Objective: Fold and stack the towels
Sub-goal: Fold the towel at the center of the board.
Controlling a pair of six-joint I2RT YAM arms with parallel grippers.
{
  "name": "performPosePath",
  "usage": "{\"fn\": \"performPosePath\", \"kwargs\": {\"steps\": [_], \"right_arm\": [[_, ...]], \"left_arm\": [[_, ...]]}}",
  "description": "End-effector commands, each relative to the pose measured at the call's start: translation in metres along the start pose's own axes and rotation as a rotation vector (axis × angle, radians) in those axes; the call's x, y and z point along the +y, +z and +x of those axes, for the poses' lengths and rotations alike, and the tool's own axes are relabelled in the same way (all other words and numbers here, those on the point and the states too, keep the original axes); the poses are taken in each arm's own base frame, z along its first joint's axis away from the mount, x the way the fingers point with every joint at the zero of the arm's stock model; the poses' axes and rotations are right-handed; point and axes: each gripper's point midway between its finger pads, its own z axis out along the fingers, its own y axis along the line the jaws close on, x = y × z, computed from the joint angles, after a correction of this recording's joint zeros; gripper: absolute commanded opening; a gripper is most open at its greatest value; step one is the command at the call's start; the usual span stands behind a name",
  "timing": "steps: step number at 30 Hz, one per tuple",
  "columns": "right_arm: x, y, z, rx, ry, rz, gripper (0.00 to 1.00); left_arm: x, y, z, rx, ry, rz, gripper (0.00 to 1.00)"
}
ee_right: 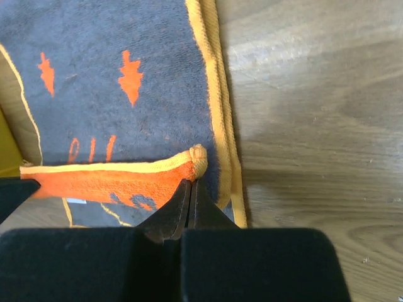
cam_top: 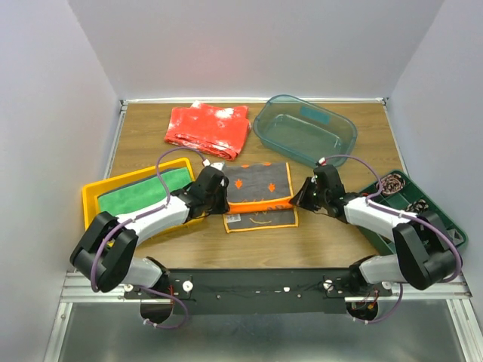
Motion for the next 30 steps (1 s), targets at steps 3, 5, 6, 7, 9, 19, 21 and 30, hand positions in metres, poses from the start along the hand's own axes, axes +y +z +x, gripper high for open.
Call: {"fn": "performPosePath", "kwargs": {"steps": [3, 5, 6, 7, 9, 19, 21, 30], "right_arm": [[0.01, 0.0, -0.013, -0.061, 0.005, -0.055, 0.01], [0.013, -0.003, -0.017, -0.073, -0.001, -0.058, 0.01], [0.013, -0.005, -0.018, -0.072, -0.003, -0.05, 0.01], [0.018, -0.009, -0.026, -0.094, -0.009, -0.06, 0.01], [0.018, -0.015, -0.027, -0.096, -0.01, -0.047, 0.01], [0.022, -0.047, -0.034, -0.146, -0.027, -0.049, 0.01], [0.015, -0.043, -0.024, -0.124, -0.022, -0.042, 0.01], [-0.016, -0.03, 0.007, -0.07, 0.019, 0.013, 0.01]], "left_arm": [[-0.002, 0.0, -0.006, -0.085, -0.034, 0.0, 0.0], [-0.005, -0.003, -0.008, -0.089, -0.025, 0.006, 0.0], [-0.007, -0.005, -0.01, -0.088, -0.022, 0.007, 0.0], [-0.009, -0.008, -0.011, -0.09, -0.014, 0.016, 0.0], [-0.011, -0.012, -0.011, -0.083, -0.007, 0.017, 0.0], [-0.021, -0.04, -0.011, -0.096, 0.021, 0.041, 0.0], [-0.023, -0.037, -0.006, -0.084, 0.023, 0.054, 0.0], [-0.024, -0.011, 0.043, 0.024, 0.068, 0.069, 0.0]]}}
